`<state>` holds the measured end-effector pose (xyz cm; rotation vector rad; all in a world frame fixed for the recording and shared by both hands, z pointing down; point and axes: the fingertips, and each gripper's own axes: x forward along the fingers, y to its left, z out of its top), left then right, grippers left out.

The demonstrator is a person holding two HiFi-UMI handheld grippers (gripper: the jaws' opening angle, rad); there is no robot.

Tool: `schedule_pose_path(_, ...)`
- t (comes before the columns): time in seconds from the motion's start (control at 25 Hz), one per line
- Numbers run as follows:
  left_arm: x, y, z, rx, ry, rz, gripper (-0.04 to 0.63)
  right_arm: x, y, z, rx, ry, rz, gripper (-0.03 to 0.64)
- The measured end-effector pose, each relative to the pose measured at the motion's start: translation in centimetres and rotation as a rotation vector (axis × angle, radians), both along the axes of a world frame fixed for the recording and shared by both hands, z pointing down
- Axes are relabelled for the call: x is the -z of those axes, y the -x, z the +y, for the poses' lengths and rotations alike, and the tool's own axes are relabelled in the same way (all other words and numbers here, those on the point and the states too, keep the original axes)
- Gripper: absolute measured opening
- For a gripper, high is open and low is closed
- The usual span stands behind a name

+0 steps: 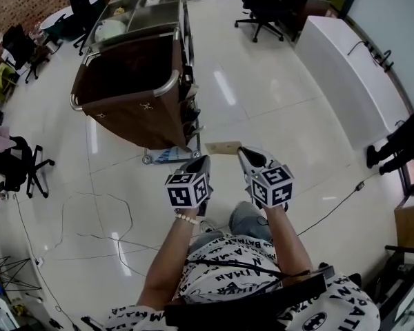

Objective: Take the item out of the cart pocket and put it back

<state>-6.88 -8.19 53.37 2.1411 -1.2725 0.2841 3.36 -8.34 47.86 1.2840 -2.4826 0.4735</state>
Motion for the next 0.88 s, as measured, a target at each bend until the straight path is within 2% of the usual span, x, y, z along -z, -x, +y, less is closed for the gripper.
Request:
schedule_pose_path(0.16,-0.8,-0.9,-3.0,-0.007,0.014,-0.010,0.002,-0.1,-1.3,-3.9,-0.012,-0.007,0.005,0.024)
schedule_pose_path(0.4,-1.8,-2.2,-9.7,0.036,0.018,-0.039,0.002,-1.0,-2.8,-11.7,0.025,-0.010,-0.004,0.023)
schedule_pose_path(0.64,-4.3,-2.5,-16.8,0.125,0.054,-0.151,0.003,-3.0,-2.7,-21.6,0.099,0.002,-0.044,0.023)
schedule_pose_path(0.88,-7.8,-2.1,-19.8,0.228,0.099,-0.216,0.003,-6.7,-0.5,-27.8,0.179,0.015,-0.047,0.023)
